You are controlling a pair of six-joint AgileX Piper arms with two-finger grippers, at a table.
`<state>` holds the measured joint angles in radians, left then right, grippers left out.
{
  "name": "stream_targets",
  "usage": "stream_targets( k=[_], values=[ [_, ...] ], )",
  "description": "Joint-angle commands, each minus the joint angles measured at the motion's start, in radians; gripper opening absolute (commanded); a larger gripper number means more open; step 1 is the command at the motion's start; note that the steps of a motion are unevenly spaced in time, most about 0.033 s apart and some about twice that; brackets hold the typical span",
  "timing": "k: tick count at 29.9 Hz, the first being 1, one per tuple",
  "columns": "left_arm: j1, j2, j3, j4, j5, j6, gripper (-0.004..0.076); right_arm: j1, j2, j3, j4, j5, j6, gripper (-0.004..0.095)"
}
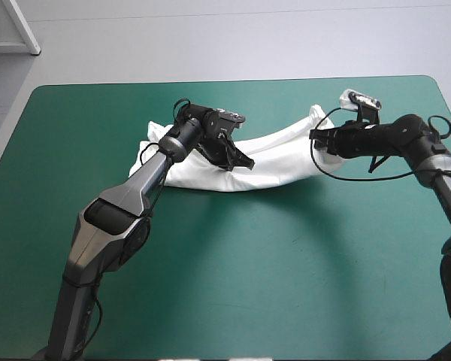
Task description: Fold the cloth
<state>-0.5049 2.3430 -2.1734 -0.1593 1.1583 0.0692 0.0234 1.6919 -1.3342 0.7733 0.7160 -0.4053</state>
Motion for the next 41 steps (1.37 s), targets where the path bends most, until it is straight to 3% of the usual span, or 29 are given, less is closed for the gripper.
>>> stream_targets(
  k=[1, 13, 17, 22, 26, 31, 41],
  values=[
    [-0.008, -0.013, -0.003, -0.093, 0.037, 0.005, -0.0008, 0.011, -0.083, -0.111, 0.064, 0.035, 0.019, -0.0014],
    [-0.021, -0.034, -0.007, -0.143, 0.027, 0.025, -0.0008, 0.122, -0.083, -0.303, 0.071, 0.039, 0.079, -0.0014],
    [-0.021, -0.1, -0.035, -0.056, 0.028, 0.025, -0.0008, 0.122, -0.083, -0.303, 0.069, 0.041, 0.079, -0.0014],
    [-0.021, -0.197, -0.114, 0.123, 0.134, 0.005, -0.0008, 0.122, -0.083, -0.315, 0.079, 0.041, 0.079, -0.0013],
    [-0.019, -0.308, -0.104, 0.239, 0.134, -0.016, -0.0008, 0.14, -0.064, -0.361, 0.107, 0.057, 0.07, -0.0013],
    [0.027, -0.484, 0.029, 0.334, 0.134, -0.016, -0.0008, 0.219, 0.031, -0.502, 0.107, 0.094, 0.091, -0.0013],
    [0.315, -0.927, 0.542, 0.338, 0.132, -0.017, -0.0008, 0.426, 0.373, -0.898, 0.107, 0.098, 0.159, -0.0013]
  ],
)
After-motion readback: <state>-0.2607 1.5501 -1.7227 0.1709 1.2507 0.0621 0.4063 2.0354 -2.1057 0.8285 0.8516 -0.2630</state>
